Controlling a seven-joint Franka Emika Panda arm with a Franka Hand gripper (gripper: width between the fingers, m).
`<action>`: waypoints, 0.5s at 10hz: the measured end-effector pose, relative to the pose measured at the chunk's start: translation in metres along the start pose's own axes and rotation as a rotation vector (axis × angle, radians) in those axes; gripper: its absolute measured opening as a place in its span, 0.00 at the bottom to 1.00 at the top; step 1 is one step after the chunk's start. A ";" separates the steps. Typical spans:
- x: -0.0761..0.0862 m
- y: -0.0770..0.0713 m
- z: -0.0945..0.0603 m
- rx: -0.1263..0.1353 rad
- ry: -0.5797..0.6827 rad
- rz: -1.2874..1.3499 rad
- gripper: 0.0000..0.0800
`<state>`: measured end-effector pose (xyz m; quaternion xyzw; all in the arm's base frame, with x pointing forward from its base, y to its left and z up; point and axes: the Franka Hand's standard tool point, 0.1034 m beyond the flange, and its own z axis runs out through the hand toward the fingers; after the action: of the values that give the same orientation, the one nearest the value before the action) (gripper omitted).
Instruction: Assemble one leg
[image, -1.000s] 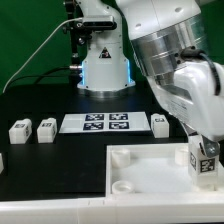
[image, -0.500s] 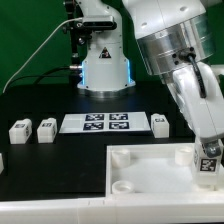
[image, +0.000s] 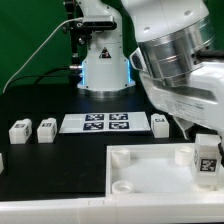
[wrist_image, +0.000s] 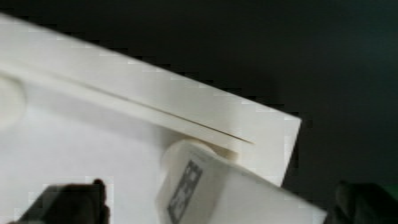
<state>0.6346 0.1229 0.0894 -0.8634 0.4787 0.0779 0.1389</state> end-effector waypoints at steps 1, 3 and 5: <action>0.001 0.000 0.000 0.012 0.016 -0.079 0.81; 0.002 0.001 0.001 0.007 0.017 -0.261 0.81; 0.004 0.005 0.004 -0.049 0.026 -0.481 0.81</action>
Offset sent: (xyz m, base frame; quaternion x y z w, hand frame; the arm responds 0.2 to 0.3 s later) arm 0.0000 0.0000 0.0000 0.0000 0.0000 -0.1790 0.9838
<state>0.6325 0.1184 0.0840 -0.9567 0.2588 0.0430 0.1261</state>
